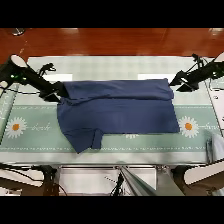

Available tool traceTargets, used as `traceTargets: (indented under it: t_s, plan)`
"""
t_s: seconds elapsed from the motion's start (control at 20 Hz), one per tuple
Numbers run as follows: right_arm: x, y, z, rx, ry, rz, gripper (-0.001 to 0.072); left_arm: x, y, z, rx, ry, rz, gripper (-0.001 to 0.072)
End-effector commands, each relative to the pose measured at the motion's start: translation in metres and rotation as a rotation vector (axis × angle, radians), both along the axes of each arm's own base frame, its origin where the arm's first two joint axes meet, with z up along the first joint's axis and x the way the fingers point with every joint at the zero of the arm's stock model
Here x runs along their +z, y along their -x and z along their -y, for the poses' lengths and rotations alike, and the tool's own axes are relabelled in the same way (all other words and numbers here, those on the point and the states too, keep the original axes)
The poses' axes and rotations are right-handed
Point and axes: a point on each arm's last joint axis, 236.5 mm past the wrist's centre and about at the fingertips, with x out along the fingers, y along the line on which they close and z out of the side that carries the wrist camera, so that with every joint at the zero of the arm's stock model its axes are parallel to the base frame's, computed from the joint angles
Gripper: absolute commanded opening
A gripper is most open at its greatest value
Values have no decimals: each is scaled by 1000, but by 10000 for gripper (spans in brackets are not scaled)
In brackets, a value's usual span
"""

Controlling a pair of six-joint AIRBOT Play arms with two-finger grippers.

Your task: Fold the shirts.

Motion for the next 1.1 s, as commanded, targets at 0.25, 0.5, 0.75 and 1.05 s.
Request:
traceTargets:
  t_s: [0.25, 0.5, 0.75, 1.05]
  plan:
    - [9, 98, 40, -272, 38, 121, 619, 10, 110, -60, 264, -53, -33, 703]
    - [-14, 140, -29, -346, -146, 183, 619, -30, 165, -13, 447, 135, -75, 702]
    - [-6, 147, -47, -311, -212, 181, 619, -57, 192, 26, 401, 165, -132, 703]
    - [14, 136, -14, -379, -193, 225, 618, -75, 173, 62, 359, 131, -13, 702]
